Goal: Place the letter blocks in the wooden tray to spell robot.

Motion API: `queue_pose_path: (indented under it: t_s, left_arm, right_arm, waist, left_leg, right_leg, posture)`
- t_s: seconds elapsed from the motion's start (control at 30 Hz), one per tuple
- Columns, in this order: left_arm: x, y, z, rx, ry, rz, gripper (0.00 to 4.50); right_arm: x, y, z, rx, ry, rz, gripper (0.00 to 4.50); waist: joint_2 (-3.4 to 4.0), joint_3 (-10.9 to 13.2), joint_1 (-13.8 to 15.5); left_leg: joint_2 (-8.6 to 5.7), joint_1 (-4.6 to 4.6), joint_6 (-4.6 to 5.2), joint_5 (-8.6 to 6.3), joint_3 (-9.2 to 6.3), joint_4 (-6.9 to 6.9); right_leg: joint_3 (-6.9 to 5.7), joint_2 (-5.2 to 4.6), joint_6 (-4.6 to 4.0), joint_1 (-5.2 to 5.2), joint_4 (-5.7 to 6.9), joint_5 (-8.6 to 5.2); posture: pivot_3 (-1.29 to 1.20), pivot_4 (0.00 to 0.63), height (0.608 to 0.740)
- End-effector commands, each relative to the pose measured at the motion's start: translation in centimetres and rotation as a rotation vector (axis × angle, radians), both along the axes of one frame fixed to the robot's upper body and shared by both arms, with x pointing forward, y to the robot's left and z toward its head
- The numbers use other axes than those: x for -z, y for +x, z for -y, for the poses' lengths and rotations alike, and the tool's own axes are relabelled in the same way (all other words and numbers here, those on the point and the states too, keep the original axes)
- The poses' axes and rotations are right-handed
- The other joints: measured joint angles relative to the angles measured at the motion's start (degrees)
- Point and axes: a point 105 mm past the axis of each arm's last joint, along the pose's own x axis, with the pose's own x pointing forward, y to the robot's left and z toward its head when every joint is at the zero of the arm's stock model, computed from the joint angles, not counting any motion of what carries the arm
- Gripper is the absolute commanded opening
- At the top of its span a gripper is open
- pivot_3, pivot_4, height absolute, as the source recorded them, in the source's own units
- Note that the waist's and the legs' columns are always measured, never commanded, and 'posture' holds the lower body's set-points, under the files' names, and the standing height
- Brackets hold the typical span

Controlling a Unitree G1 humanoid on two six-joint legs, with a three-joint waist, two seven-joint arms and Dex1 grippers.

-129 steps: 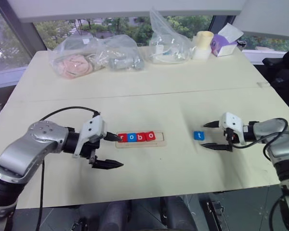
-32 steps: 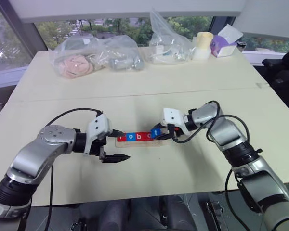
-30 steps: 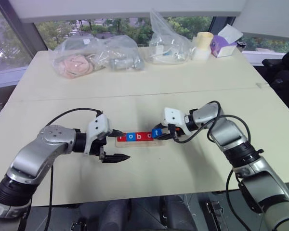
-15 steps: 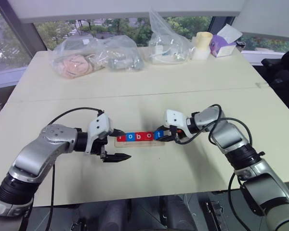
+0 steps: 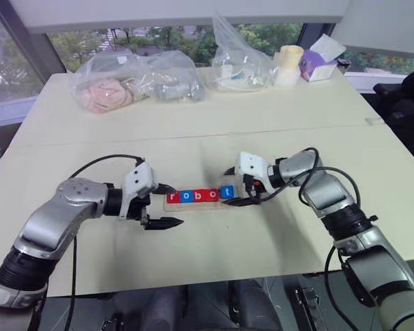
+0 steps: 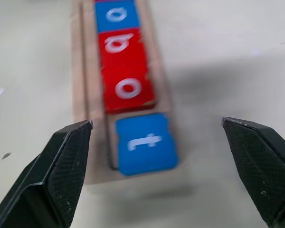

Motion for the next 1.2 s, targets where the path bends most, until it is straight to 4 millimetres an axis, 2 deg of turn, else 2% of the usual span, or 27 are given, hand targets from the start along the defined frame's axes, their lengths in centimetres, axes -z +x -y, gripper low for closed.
queue_pose_path:
  t_s: [0.03,0.23,0.4,0.7,0.93,1.03,1.2]
  left_arm:
    - [-0.7,0.3,0.1,0.016,-0.01,0.034,4.5]
    - [-1.6,1.2,0.0,0.022,-0.012,0.038,4.5]
    - [-0.9,0.2,0.4,0.034,-0.01,0.037,4.5]
    - [-1.8,0.1,1.5,0.037,-0.016,0.046,4.5]
    - [-3.1,0.4,2.7,0.032,-0.021,0.044,4.5]
    - [-3.3,0.3,2.2,0.022,-0.021,0.039,4.5]
    - [-4.0,0.5,1.1,-0.046,-0.05,0.031,4.5]
  right_arm:
    - [-1.9,-0.7,0.2,0.008,0.061,0.034,4.47]
    - [0.0,-1.6,0.7,0.035,0.058,-0.043,4.47]
    - [0.9,-2.0,0.8,0.05,0.058,-0.076,4.47]
    - [1.4,-3.9,-0.6,-0.005,0.072,-0.12,4.47]
    - [0.8,-3.6,-1.1,0.013,0.093,-0.095,4.47]
    - [0.6,-2.9,-0.5,0.052,0.077,-0.051,4.47]
    - [-1.6,-2.1,1.0,0.145,0.129,0.005,4.47]
  waist:
    - [-0.01,0.0,0.15]
    - [-0.01,-0.01,0.11]
    - [-0.01,-0.01,-0.3]
    - [-0.02,-0.02,0.21]
    - [-0.02,-0.02,0.07]
    - [-0.02,-0.02,-0.05]
    - [-0.02,-0.02,0.05]
  left_leg:
    - [0.0,0.0,0.0,0.0,0.0,-0.01]
    - [-0.01,-0.01,0.0,0.0,0.0,0.03]
    - [0.03,0.03,0.0,0.0,0.03,0.0]
    - [0.09,0.02,0.0,0.0,-0.01,0.05]
    - [0.08,0.02,0.0,0.0,-0.01,0.05]
    - [0.07,0.02,0.0,0.0,0.0,0.05]
    - [0.09,0.02,0.0,0.0,-0.01,0.05]
  right_leg:
    - [0.0,0.0,0.0,0.0,0.0,0.0]
    - [0.0,0.0,0.0,0.01,0.0,0.0]
    - [0.01,0.02,0.01,0.01,0.01,0.01]
    - [0.01,0.07,-0.03,0.03,0.01,0.01]
    - [0.01,0.1,-0.02,0.03,0.02,0.03]
    - [0.01,0.11,-0.02,0.03,0.02,0.03]
    - [0.01,0.14,-0.03,0.03,0.01,0.02]
  posture:
    - [0.0,0.15,0.74]
    - [0.0,0.15,0.74]
    - [0.0,0.15,0.74]
    - [0.0,0.15,0.74]
    - [0.0,0.15,0.74]
    - [0.0,0.15,0.74]
    - [0.0,0.15,0.74]
